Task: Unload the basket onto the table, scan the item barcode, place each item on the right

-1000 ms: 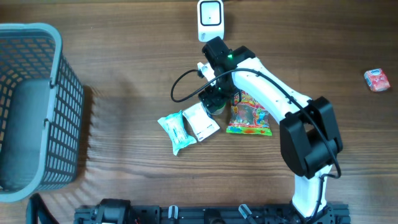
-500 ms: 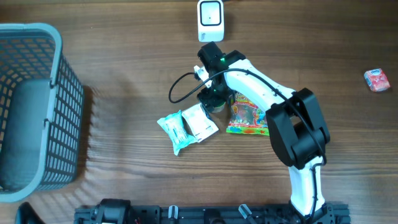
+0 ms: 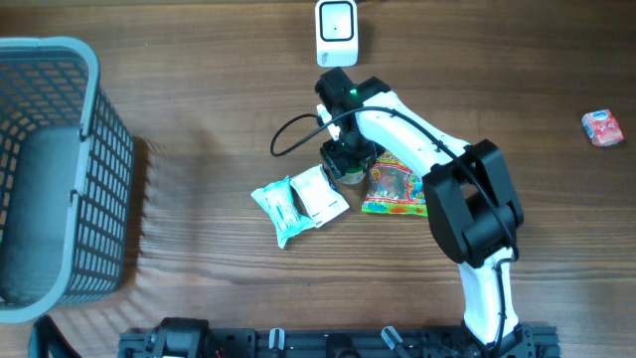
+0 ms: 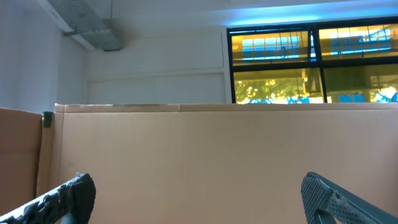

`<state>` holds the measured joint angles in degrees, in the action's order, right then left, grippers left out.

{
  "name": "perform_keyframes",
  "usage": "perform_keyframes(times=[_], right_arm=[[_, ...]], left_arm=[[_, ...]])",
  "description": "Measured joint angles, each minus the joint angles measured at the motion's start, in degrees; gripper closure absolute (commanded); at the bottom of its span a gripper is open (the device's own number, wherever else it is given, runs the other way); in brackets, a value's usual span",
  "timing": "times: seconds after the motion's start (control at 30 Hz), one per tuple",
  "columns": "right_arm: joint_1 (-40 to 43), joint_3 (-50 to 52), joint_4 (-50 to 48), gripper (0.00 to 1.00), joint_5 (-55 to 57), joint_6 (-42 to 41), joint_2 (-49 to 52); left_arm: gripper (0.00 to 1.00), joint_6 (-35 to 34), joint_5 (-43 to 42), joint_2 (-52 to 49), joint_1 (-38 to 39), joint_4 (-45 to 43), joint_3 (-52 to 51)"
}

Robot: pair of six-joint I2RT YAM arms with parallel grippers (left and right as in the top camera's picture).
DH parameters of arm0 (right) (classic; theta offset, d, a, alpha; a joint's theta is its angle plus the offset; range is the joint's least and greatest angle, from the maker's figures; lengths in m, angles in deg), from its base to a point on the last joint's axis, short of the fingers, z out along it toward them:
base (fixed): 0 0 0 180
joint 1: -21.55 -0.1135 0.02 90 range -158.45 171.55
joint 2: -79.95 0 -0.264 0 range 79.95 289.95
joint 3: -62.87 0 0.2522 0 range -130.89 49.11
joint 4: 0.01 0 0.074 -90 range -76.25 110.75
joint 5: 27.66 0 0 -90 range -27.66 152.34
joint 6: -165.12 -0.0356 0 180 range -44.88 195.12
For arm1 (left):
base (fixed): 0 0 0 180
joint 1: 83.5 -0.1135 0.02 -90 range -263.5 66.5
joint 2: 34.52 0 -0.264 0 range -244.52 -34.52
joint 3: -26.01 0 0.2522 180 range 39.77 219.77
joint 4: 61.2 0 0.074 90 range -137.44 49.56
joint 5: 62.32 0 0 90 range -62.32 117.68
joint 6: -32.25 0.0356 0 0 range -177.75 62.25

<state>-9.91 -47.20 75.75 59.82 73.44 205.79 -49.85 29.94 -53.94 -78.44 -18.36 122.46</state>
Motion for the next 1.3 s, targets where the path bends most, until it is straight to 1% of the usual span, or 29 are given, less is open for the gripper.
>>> perform_keyframes(times=[0.1, 0.2, 0.3, 0.4, 0.5, 0.53, 0.67, 0.77, 1.0, 1.17, 1.23, 1.3], right_arm=[[0.00, -3.65, 7.63, 0.48, 0.00, -4.24, 0.85], [0.07, -9.64, 14.40, 0.48, -1.29, -9.35, 0.85], [0.55, -15.41, 19.61, 0.48, -6.82, -12.63, 0.85], [1.40, -16.57, 22.38, 0.44, -14.47, -13.88, 0.85], [1.99, -16.57, 24.00, 0.41, -19.85, -15.02, 0.85], [2.05, -16.57, 24.59, 0.39, -20.90, -15.26, 0.85], [2.03, -16.57, 25.53, 0.36, -24.24, -16.65, 0.85], [2.05, -16.57, 26.60, 0.36, -26.75, -17.18, 0.85], [2.03, -16.57, 29.92, 0.36, -30.08, -18.71, 0.85], [1.84, -16.57, 29.94, 0.36, -30.91, -19.08, 0.85], [1.55, -16.57, 29.94, 0.36, -30.93, -19.10, 0.85], [1.25, -16.57, 29.97, 0.36, -30.93, -19.34, 0.85]], left_arm=[[0.00, -0.96, 0.00, 0.00, 0.00, 0.09, 0.00], [0.00, -3.10, 0.00, 0.00, 0.00, 0.17, 0.00], [0.00, -4.35, -0.04, 0.00, 0.00, 0.22, 0.00], [0.00, -4.79, -0.04, 0.31, 0.00, 0.17, 0.00], [0.00, -5.09, -0.04, 2.14, 0.00, 0.20, -0.04], [0.00, -5.22, -0.04, 3.28, 0.00, 0.24, -0.04], [0.00, -5.25, -0.04, 8.09, 0.00, 0.44, -0.02], [0.00, -5.22, -0.04, 10.10, 0.00, 0.46, 0.09], [0.00, -5.22, -0.04, 10.19, 0.00, 0.11, -1.29], [0.00, -5.25, -1.46, 11.08, 0.00, -2.40, -6.51], [0.00, -5.25, -2.64, 14.05, 0.00, -4.20, -10.95], [0.00, -5.25, -3.56, 17.57, 0.00, -3.96, -14.03]])
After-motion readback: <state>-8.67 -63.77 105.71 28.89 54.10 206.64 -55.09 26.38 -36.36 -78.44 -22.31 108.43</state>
